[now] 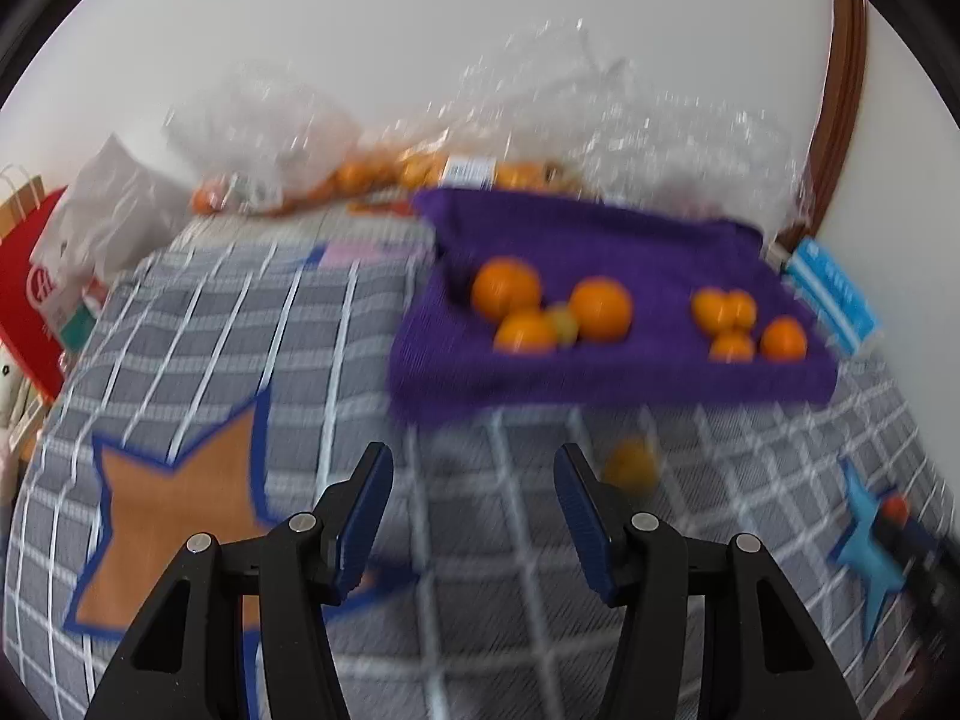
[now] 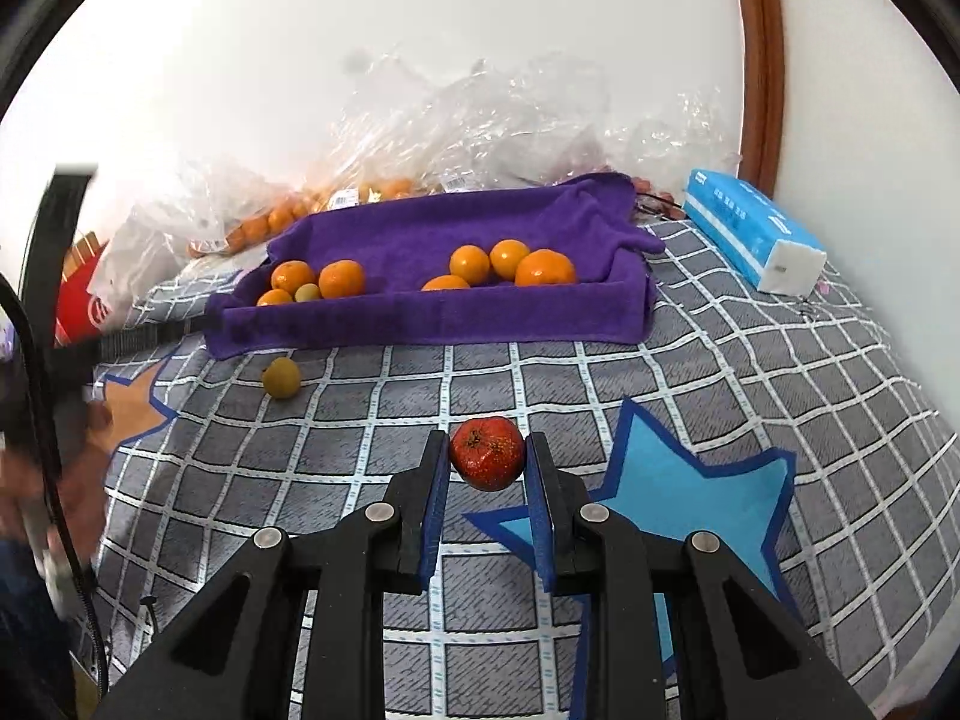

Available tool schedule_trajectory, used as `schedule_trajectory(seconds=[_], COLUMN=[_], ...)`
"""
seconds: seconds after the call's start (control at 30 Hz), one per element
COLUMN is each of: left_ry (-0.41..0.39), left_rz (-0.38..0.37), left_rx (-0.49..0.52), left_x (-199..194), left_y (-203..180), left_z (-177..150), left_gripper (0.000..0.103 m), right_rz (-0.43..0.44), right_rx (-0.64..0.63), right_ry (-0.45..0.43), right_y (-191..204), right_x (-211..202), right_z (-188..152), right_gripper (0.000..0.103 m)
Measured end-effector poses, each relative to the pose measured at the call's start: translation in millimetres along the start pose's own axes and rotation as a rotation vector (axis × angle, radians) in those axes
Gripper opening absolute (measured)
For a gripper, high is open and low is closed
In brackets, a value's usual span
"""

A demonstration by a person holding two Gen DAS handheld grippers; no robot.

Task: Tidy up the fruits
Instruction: 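Grasp the yellow-green fruit with the left gripper while the right holds the red fruit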

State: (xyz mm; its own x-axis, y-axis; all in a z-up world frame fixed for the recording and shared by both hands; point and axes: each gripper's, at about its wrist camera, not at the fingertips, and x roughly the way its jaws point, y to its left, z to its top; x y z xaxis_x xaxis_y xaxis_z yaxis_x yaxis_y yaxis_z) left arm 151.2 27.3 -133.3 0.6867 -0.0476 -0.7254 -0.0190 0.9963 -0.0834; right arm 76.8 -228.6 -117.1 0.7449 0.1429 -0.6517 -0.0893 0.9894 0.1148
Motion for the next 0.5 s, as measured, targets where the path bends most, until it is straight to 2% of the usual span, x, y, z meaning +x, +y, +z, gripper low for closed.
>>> schedule_trajectory(seconds=[0.1, 0.17, 0.2, 0.27, 0.33, 0.43, 0.5], left_ry=[0.046, 0.092, 0.055, 0.048, 0.045, 0.060, 0.087], left_rz=[0.026, 0.014, 0.009, -0.003, -0.039, -0.073, -0.155], left_rx=[-0.019, -0.053, -0.059, -0.081, -0.096, -0.116, -0.111], left_x=[3, 6, 0, -4, -8, -11, -9], left_y=[12, 21, 24, 25, 26, 21, 10], left_z=[-17, -25, -29, -34, -37, -35, -31], left_gripper=[0.053, 0.053, 0.054, 0.056, 0.061, 0.060, 0.060], right_rz=[0.019, 0.026, 0.034, 0.034, 0.034, 0.029, 0.022], right_rx=[-0.002, -0.003, -0.002, -0.005, -0.009, -0.007, -0.002], right_ry=[-0.012, -0.016, -0.019, -0.029, -0.039, -0.044, -0.044], right_y=[3, 5, 6, 7, 8, 6, 3], right_x=[-3, -4, -6, -9, -13, -15, -15], right_z=[-3, -5, -5, -5, -6, -8, -9], right_gripper=[0.025, 0.025, 0.025, 0.025, 0.025, 0.025, 0.025])
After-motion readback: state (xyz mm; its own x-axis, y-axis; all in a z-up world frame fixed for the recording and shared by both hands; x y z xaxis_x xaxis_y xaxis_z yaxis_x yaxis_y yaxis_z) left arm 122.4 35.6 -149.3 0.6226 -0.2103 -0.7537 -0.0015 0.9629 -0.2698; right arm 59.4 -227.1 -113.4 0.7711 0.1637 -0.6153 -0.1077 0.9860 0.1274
